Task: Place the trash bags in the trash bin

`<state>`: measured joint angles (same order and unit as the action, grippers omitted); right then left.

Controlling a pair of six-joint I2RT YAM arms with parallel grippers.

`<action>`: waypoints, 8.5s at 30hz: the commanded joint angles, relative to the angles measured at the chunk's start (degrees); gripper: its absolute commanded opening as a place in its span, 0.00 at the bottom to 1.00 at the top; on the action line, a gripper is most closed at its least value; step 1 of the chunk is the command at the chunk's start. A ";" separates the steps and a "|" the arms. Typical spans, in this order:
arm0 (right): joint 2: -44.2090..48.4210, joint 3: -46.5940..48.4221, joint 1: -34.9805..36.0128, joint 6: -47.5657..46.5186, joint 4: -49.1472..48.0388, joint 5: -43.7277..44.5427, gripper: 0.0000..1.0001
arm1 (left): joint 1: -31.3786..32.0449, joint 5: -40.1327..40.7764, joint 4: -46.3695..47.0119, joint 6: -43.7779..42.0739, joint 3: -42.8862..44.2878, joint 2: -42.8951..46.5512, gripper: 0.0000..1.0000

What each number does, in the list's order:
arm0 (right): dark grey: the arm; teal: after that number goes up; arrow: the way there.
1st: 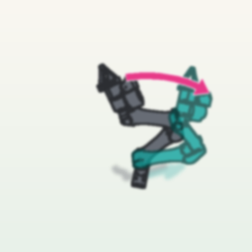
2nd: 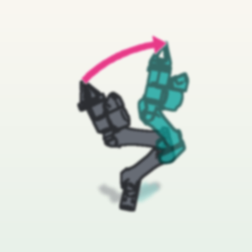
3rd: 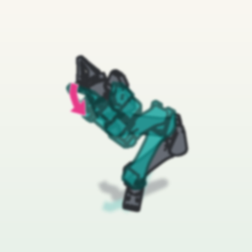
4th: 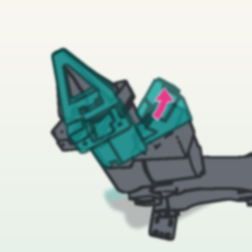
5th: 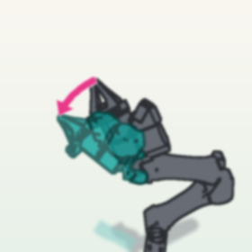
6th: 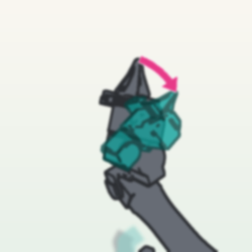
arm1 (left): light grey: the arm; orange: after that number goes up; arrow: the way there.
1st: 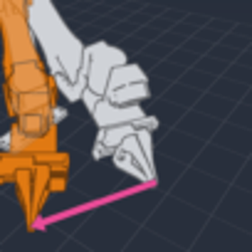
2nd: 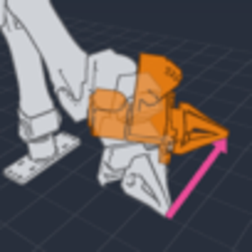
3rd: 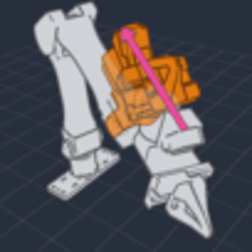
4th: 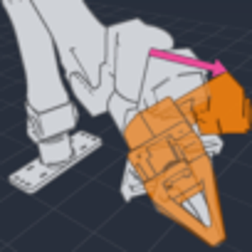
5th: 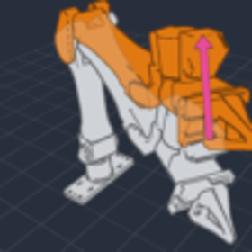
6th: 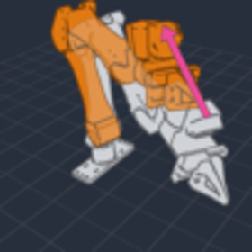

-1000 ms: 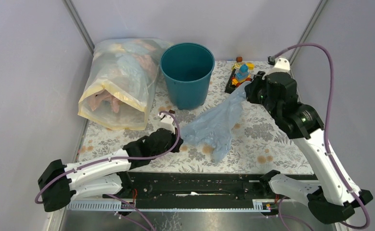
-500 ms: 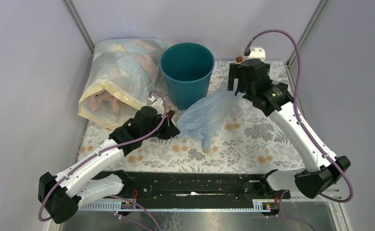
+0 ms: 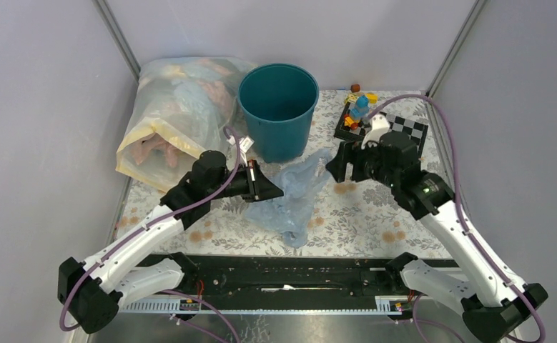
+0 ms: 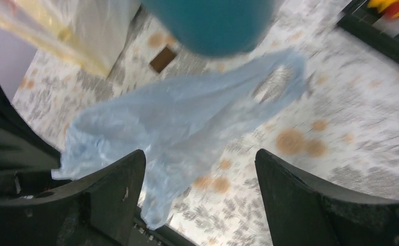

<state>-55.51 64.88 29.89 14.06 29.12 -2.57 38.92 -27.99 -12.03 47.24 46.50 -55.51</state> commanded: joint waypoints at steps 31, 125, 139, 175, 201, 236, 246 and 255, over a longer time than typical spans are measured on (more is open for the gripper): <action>-9.35 -37.16 14.76 20.36 -30.49 -11.94 0.39 | -11.21 -3.39 25.21 15.25 -16.08 4.59 0.00; 18.49 -6.36 14.68 29.49 24.49 59.42 0.03 | -15.11 12.75 30.14 5.75 -28.43 -0.45 0.00; 8.36 -5.54 14.72 9.63 14.99 32.29 0.38 | -22.43 -4.35 21.65 -0.37 -22.78 -3.66 0.00; -13.22 -9.10 35.56 5.85 -7.18 19.44 0.63 | -22.39 0.79 23.94 -1.01 -25.07 -8.83 0.00; -44.59 0.02 47.81 29.44 -17.74 53.48 0.69 | -22.40 1.59 25.39 -1.96 -28.66 -10.25 0.00; -40.40 -10.37 46.14 23.94 0.49 34.97 0.04 | -22.48 8.68 13.85 -8.23 -17.98 -13.20 0.00; -28.69 -14.62 47.54 21.85 2.91 24.03 0.36 | -22.48 9.57 14.86 -9.50 -16.38 -17.66 0.00; -18.60 -13.19 47.46 21.33 3.61 27.88 0.48 | -22.48 8.41 15.43 -10.42 -16.62 -18.76 0.00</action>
<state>-77.47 49.89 76.99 35.68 31.11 21.87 16.64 -20.03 0.99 38.35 28.14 -73.78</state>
